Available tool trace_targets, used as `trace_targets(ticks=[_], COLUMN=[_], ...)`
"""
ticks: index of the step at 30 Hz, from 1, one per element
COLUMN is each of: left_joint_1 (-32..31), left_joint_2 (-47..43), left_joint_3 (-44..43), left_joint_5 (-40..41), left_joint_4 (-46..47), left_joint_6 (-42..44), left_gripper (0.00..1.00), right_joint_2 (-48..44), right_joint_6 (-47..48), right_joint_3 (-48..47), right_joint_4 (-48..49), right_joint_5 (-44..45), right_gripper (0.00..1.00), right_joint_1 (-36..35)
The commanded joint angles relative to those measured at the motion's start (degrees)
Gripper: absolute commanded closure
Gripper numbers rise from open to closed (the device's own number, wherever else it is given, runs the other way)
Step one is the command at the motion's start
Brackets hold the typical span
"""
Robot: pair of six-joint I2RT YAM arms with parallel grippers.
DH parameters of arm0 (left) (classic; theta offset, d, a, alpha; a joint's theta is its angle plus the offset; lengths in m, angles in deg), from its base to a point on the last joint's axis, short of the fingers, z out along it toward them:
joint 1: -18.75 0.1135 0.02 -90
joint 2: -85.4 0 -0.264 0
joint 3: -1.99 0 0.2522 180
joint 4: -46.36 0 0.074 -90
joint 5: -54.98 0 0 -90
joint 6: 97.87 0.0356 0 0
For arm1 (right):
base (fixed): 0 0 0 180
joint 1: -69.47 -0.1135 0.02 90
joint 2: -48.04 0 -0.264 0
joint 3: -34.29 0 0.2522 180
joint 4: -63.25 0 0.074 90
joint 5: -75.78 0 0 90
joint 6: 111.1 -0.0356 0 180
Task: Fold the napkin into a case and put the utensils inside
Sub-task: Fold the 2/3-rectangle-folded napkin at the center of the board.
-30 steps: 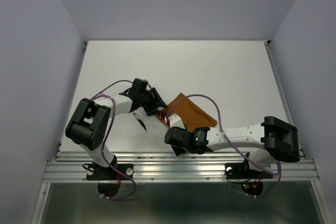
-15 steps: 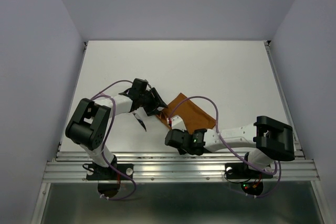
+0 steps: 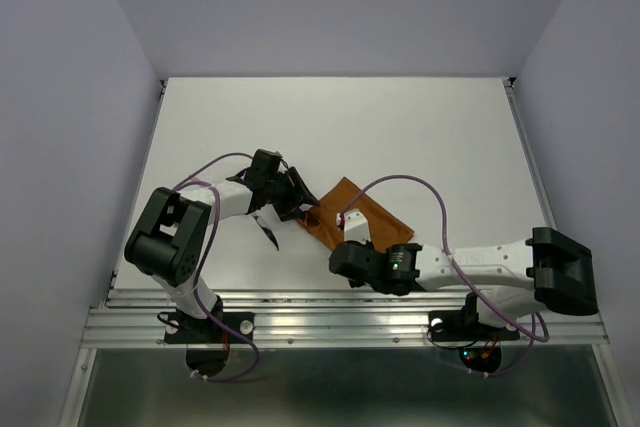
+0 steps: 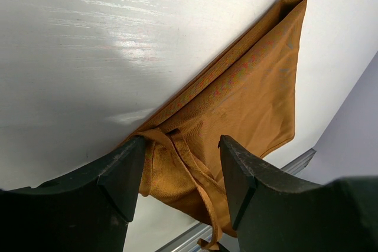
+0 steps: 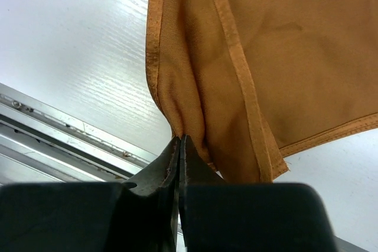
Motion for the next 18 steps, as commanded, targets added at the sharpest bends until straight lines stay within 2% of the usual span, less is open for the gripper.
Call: trace_targets(ticks=[1,5,9,10,13,15,18], left_joint_1=[-0.5,-0.6,-0.7,-0.8,-1.1,-1.3,-1.5], left_joint_2=[0.7,0.9,0.8,0.7,0.6,0.4,0.2], left_joint_3=[0.8,0.9,1.5,1.5,1.6,1.6,1.6], left_joint_5=[1.2,1.1,1.1,1.1,1.0,1.1,1.1], left_joint_4=[-2.8,-2.8,-2.8,-2.8,-2.8,-2.8,-2.8], left_joint_6=[1.3,1.5,1.7,1.7,1.8,1.7,1.5], left_gripper=[0.36,0.36,0.36,0.36,0.36,0.36,0.36], right_joint_2=[-3.5,-5.0,-6.1,-6.2,-5.4,-5.1,-6.0], right_joint_6=[-3.7,-8.4,-13.7,-14.8,-17.3,-18.6,-19.9], right_joint_3=[1.6,4.7,7.5,8.1,8.6,8.7,8.3], right_joint_4=[0.5,0.8,0.7,0.6,0.6,0.7,0.6], right_joint_5=[4.2,5.2,4.6,4.2,2.3,2.1,2.2], right_gripper=[0.97,0.92,0.91,0.87,0.83,0.74,0.68], right_joint_1=[0.0,0.0,3.0,3.6,6.5,7.0,7.0])
